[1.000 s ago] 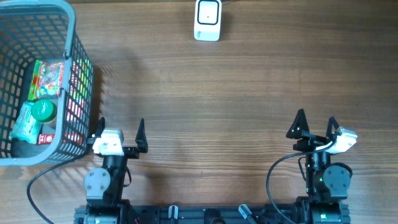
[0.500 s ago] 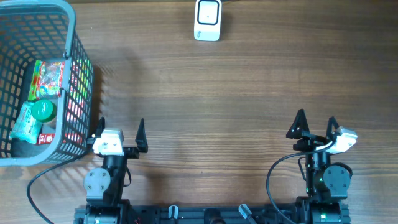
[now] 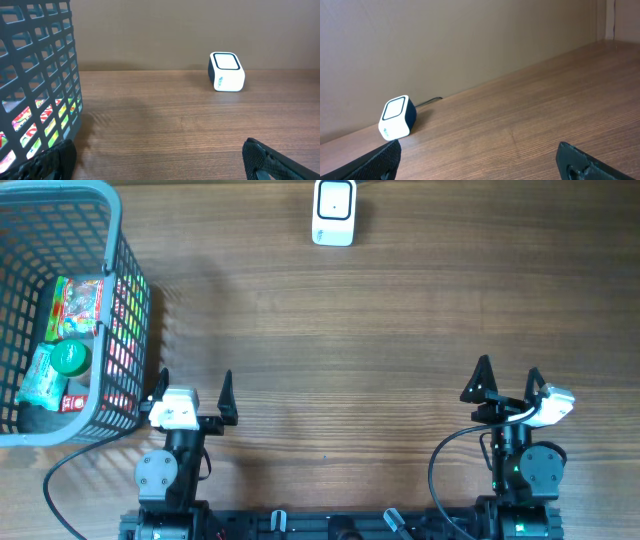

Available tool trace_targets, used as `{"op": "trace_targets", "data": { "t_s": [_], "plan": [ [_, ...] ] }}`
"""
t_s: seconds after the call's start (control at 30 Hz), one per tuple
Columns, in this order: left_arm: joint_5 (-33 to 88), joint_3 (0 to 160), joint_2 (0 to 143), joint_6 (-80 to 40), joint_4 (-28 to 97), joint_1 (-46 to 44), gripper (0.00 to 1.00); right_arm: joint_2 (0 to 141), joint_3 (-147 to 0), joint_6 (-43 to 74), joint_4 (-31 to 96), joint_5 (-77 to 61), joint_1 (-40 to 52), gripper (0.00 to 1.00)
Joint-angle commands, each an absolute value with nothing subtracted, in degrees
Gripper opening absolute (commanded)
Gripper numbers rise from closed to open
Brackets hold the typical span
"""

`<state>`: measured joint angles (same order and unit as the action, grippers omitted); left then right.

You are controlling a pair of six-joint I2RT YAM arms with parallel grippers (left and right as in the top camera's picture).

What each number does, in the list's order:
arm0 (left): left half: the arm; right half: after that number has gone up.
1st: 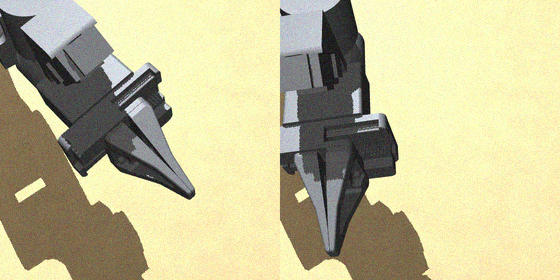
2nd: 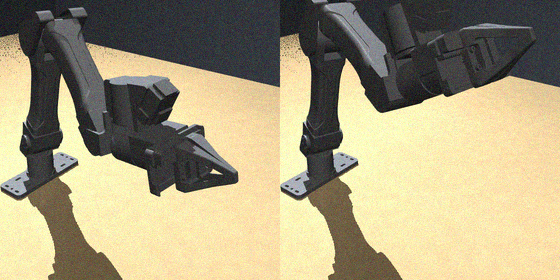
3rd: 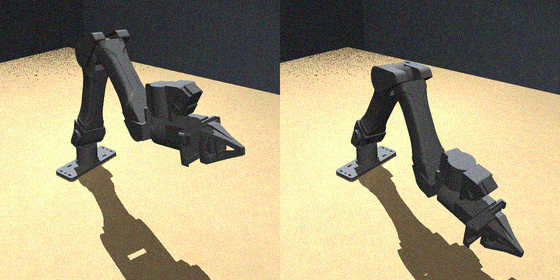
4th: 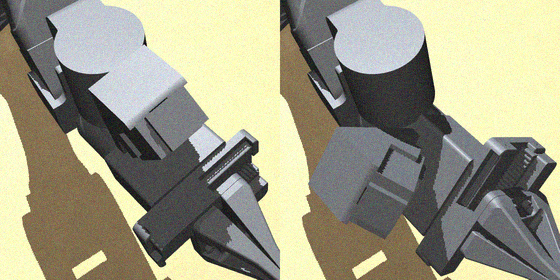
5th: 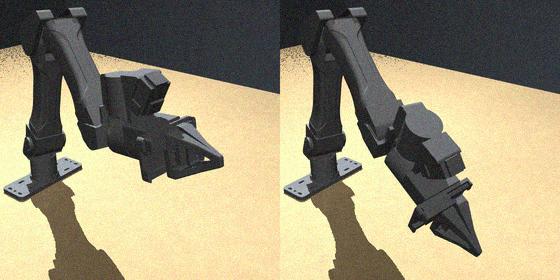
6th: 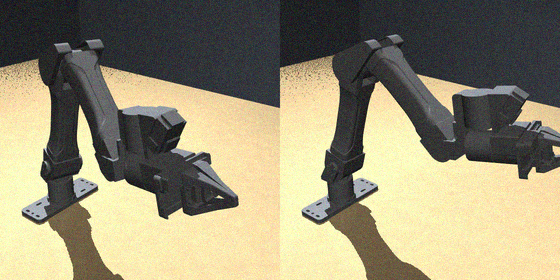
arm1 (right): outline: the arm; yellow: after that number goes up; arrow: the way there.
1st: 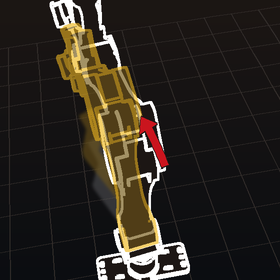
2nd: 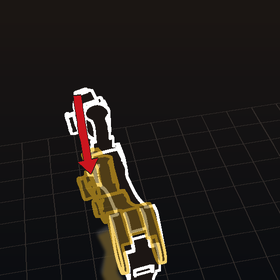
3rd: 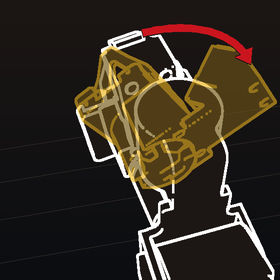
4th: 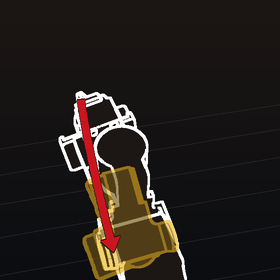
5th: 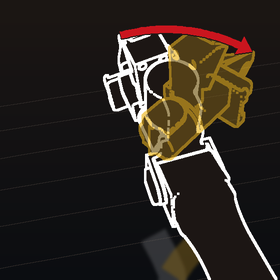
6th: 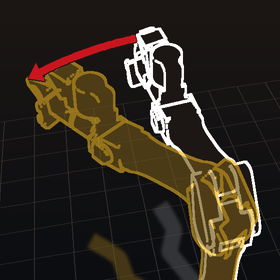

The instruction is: Scan the item barcode

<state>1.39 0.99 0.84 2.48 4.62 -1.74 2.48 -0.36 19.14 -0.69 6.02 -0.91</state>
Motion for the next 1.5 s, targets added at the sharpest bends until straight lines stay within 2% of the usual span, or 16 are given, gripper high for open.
{"op": "trace_targets", "data": {
  "t_s": [0.0, 1.33, 1.47],
  "plan": [
    [1.83, 0.34, 0.78, 2.11, 4.27, -1.37, 1.00, 2.81, -0.30, 18.09, -0.89, 5.32, -0.60, 1.00],
    [1.91, 0.36, 0.78, 2.04, 4.25, -1.37, 1.00, 2.81, -0.30, 18.06, -0.89, 5.32, -0.60, 1.00],
    [2.79, 0.38, 0.78, -2.76, 4.23, -1.37, 1.00, 2.81, -0.30, 18.09, -0.89, 5.32, -0.60, 1.00]
  ]
}}
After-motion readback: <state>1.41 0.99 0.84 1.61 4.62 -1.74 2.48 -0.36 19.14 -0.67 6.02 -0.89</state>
